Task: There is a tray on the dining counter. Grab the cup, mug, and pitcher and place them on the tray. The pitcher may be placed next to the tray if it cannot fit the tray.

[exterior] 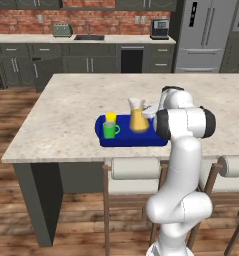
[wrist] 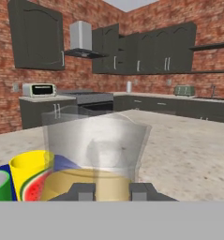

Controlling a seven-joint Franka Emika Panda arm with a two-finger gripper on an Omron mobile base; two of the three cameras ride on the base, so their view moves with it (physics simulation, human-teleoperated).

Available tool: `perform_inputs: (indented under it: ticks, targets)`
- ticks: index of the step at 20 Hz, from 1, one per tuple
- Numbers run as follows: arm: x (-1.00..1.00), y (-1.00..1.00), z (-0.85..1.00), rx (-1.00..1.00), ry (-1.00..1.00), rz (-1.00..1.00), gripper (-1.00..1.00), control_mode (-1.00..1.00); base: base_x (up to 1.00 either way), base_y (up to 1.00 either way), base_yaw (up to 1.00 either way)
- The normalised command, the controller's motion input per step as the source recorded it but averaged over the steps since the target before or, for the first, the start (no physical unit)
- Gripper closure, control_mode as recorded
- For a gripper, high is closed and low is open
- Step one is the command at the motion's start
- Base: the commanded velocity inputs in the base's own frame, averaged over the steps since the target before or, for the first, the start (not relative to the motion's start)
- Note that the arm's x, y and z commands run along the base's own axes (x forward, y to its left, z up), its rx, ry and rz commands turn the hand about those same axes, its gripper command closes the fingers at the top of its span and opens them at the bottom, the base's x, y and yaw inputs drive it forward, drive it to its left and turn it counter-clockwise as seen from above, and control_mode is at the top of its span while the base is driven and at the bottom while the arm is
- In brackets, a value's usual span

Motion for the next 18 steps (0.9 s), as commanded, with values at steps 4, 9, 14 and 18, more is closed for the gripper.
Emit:
perform_inputs:
  ticks: [4,9,14,18]
  targets:
    - [-0.03,0.0,-0.06,0.0,0.0,0.0,1.0,-1.0,0.0,0.0,0.0]
    - [0.0,0.0,0.0,0.0,0.0,0.0,1.0,-1.0,0.0,0.0,0.0]
    - [0.0,0.0,0.0,0.0,0.0,0.0,1.0,-1.0,0.0,0.0,0.0]
    - [0.0,0.0,0.0,0.0,0.0,0.0,1.0,-1.0,0.0,0.0,0.0]
